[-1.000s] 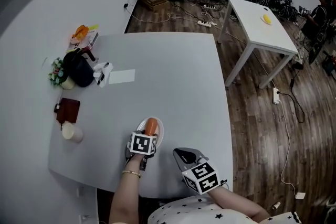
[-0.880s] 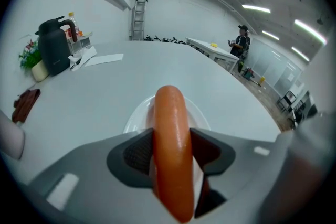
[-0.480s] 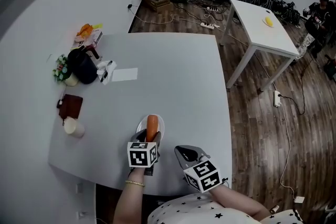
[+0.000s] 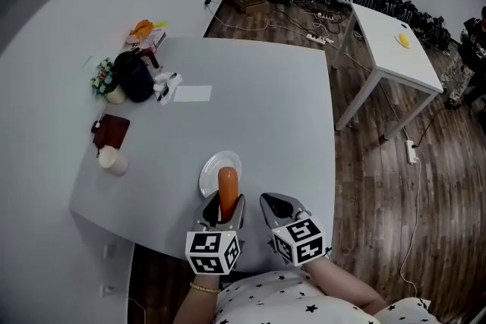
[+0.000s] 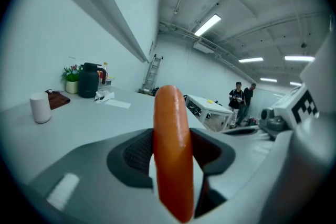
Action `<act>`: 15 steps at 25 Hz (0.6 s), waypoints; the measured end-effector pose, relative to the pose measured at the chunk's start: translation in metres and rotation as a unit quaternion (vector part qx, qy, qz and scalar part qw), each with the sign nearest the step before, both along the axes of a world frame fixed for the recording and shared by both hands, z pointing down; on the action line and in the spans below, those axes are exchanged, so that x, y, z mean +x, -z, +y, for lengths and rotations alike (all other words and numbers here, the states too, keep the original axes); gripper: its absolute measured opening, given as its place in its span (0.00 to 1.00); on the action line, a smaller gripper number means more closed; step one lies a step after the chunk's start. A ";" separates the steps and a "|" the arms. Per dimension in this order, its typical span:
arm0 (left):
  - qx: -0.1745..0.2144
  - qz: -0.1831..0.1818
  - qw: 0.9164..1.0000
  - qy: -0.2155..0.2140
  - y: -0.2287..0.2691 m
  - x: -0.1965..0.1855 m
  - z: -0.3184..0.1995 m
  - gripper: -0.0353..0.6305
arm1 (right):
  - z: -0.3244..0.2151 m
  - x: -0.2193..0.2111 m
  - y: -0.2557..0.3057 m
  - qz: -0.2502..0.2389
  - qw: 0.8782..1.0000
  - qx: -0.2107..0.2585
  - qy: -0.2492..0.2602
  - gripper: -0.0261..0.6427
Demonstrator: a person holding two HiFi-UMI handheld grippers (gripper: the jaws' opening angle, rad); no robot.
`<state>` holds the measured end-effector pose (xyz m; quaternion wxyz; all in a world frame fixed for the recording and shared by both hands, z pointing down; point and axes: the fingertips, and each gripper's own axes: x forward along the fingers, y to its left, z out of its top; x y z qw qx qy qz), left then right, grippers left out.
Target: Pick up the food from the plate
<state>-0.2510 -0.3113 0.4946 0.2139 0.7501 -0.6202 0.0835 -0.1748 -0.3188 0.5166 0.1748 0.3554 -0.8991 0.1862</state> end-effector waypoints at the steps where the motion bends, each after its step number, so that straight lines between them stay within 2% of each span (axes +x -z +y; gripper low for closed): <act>1: 0.006 -0.004 1.000 0.003 0.002 0.002 0.005 0.38 | 0.001 0.002 0.001 0.000 1.000 0.003 0.000 0.04; 9: 0.024 -0.013 0.999 0.021 0.011 0.009 0.025 0.38 | 0.010 0.012 0.010 -0.001 1.000 0.015 0.003 0.03; 15: 0.024 -0.019 0.999 0.029 0.010 0.006 0.029 0.38 | 0.014 0.012 0.013 -0.001 1.000 0.020 0.008 0.03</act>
